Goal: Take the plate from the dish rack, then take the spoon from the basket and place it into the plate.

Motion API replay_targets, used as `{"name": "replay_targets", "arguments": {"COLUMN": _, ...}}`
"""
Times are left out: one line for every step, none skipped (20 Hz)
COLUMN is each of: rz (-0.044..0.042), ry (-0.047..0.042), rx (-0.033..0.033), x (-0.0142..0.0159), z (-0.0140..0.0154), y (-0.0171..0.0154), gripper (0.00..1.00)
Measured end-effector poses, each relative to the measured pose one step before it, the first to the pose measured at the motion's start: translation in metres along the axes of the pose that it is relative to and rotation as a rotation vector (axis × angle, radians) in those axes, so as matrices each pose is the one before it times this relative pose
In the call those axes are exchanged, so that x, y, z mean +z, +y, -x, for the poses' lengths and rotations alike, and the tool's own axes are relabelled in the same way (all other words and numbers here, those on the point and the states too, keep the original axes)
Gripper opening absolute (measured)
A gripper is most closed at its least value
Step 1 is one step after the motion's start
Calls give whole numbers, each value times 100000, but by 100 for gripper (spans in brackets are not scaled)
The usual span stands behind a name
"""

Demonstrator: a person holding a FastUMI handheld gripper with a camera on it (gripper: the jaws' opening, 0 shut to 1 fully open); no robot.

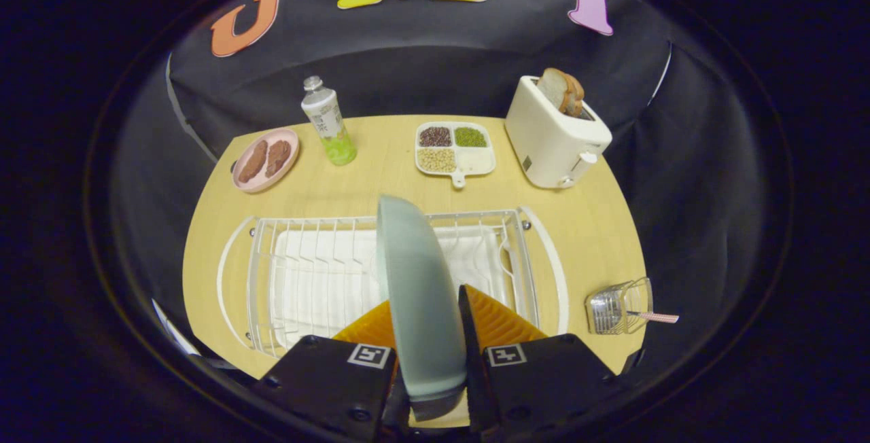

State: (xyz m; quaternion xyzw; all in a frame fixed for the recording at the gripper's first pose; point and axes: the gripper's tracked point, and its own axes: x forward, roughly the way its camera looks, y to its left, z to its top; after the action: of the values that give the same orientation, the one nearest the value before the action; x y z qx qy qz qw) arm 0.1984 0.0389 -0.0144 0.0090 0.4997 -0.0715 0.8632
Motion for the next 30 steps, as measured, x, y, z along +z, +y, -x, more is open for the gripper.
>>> {"name": "replay_targets", "arguments": {"rz": -149, "ry": -807, "rx": 1720, "x": -164, "z": 728, "y": -156, "gripper": 37}}
{"name": "replay_targets", "arguments": {"rz": 149, "ry": -1237, "rx": 652, "x": -219, "z": 630, "y": -345, "gripper": 36}}
{"name": "replay_targets", "arguments": {"rz": -88, "ry": -1874, "rx": 1355, "x": -232, "z": 772, "y": -278, "gripper": 36}}
{"name": "replay_targets", "arguments": {"rz": -262, "ry": -2110, "rx": 2598, "x": -427, "z": 830, "y": -105, "gripper": 36}}
{"name": "replay_targets", "arguments": {"rz": 259, "ry": -1653, "rx": 2931, "x": -712, "z": 903, "y": -120, "gripper": 35}}
{"name": "replay_targets", "arguments": {"rz": 218, "ry": -1035, "rx": 2946, "x": -1008, "z": 783, "y": -322, "gripper": 36}}
{"name": "replay_targets", "arguments": {"rz": -866, "ry": -769, "rx": 3175, "x": -1001, "z": 875, "y": -256, "gripper": 35}}
{"name": "replay_targets", "arguments": {"rz": -1498, "ry": -504, "rx": 2759, "x": -973, "z": 849, "y": -393, "gripper": 36}}
{"name": "replay_targets", "arguments": {"rz": -1823, "ry": -982, "rx": 2351, "x": -927, "z": 789, "y": -426, "gripper": 35}}
{"name": "replay_targets", "arguments": {"rz": -1065, "ry": -1396, "rx": 1678, "x": -885, "z": 654, "y": -563, "gripper": 35}}
{"name": "replay_targets", "arguments": {"rz": -437, "ry": -1537, "rx": 932, "x": -944, "z": 515, "y": -573, "gripper": 35}}
{"name": "replay_targets", "arguments": {"rz": 236, "ry": -1736, "rx": 1087, "x": -1194, "z": 419, "y": -528, "gripper": 35}}
{"name": "replay_targets", "arguments": {"rz": 439, "ry": -1341, "rx": 1810, "x": -1207, "z": 338, "y": -436, "gripper": 35}}
{"name": "replay_targets", "arguments": {"rz": -262, "ry": -1599, "rx": 1867, "x": -1385, "z": 154, "y": -461, "gripper": 35}}
{"name": "replay_targets", "arguments": {"rz": -871, "ry": -1360, "rx": 1334, "x": -1236, "z": -55, "y": -639, "gripper": 35}}
{"name": "replay_targets", "arguments": {"rz": -1498, "ry": -912, "rx": 655, "x": -1399, "z": -339, "y": -898, "gripper": 35}}
{"name": "replay_targets", "arguments": {"rz": -1864, "ry": -113, "rx": 484, "x": -1424, "z": -463, "y": -870, "gripper": 35}}
{"name": "replay_targets", "arguments": {"rz": -2308, "ry": 913, "rx": 794, "x": -1545, "z": -551, "y": -817, "gripper": 35}}
{"name": "replay_targets", "arguments": {"rz": -3636, "ry": 1864, "rx": 1481, "x": -1447, "z": -607, "y": -717, "gripper": 35}}
{"name": "replay_targets", "arguments": {"rz": -3823, "ry": 2074, "rx": 2124, "x": -1263, "z": -578, "y": -522, "gripper": 35}}
{"name": "replay_targets", "arguments": {"rz": -3831, "ry": 1124, "rx": 1811, "x": -831, "z": -505, "y": -474, "gripper": 35}}
{"name": "replay_targets", "arguments": {"rz": -2631, "ry": 248, "rx": 787, "x": -423, "z": -515, "y": -651, "gripper": 35}}
{"name": "replay_targets", "arguments": {"rz": -1663, "ry": -792, "rx": 568, "x": -337, "z": -412, "y": -560, "gripper": 35}}
{"name": "replay_targets", "arguments": {"rz": -1982, "ry": -647, "rx": 931, "x": -374, "z": -432, "y": -386, "gripper": 35}}
{"name": "replay_targets", "arguments": {"rz": -2830, "ry": -670, "rx": 1902, "x": -361, "z": -332, "y": -191, "gripper": 35}}
{"name": "replay_targets", "arguments": {"rz": -2818, "ry": -300, "rx": 1549, "x": -445, "z": -293, "y": -199, "gripper": 35}}
{"name": "replay_targets", "arguments": {"rz": -2421, "ry": -64, "rx": 824, "x": -310, "z": -354, "y": -417, "gripper": 35}}
{"name": "replay_targets", "arguments": {"rz": -1886, "ry": -227, "rx": 317, "x": -391, "z": -298, "y": -376, "gripper": 35}}
{"name": "replay_targets", "arguments": {"rz": -997, "ry": -309, "rx": -207, "x": -91, "z": -452, "y": -330, "gripper": 35}}
{"name": "replay_targets", "arguments": {"rz": -754, "ry": 178, "rx": 265, "x": -95, "z": -454, "y": -298, "gripper": 35}}
